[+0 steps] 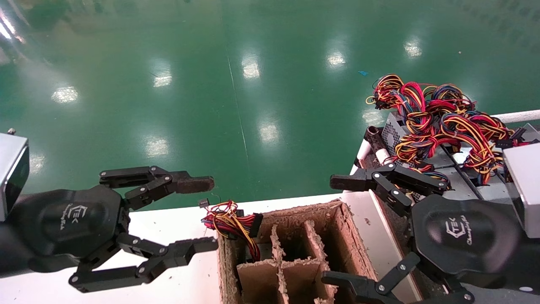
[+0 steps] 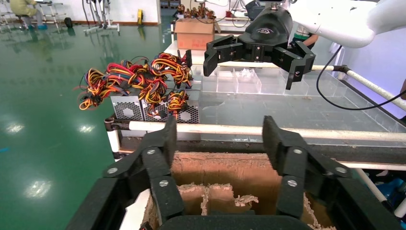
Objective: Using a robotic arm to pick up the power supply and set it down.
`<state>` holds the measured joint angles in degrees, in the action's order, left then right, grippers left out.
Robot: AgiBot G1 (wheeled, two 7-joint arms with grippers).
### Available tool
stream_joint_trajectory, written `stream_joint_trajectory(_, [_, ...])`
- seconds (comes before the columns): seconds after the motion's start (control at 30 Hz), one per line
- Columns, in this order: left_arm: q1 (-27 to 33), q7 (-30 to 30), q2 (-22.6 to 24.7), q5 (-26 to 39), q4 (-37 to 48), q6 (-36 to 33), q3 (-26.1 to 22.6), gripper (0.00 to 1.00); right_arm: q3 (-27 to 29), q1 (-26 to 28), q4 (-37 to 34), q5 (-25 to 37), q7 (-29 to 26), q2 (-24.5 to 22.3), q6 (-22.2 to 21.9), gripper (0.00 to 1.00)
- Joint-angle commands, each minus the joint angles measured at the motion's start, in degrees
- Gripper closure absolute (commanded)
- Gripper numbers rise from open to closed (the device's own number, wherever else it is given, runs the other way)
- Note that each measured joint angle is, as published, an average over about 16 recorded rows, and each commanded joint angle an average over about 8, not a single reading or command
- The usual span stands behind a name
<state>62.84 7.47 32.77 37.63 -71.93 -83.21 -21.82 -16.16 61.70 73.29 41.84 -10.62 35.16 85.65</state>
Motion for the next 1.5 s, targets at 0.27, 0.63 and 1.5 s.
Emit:
stream_joint_trajectory(0.27, [0.00,0.00,0.00,0.00,0.00,0.00,0.00,1.00,0.00,0.00,0.00,0.00,0.00,0.00,0.00,0.00])
stream_joint_trajectory(0.63, [0.00,0.00,0.00,0.00,0.00,0.00,0.00,1.00,-0.05,-0.06,-0.13,0.17,0.03,0.07,-0.15,0.00])
stream_joint_trajectory(1.5, [0.01,-0.01,0.00,0.00,0.01,0.00,-0.01,0.00,-10.72,11.25,-21.46,17.55,3.49,15.39,-2.36,0.00])
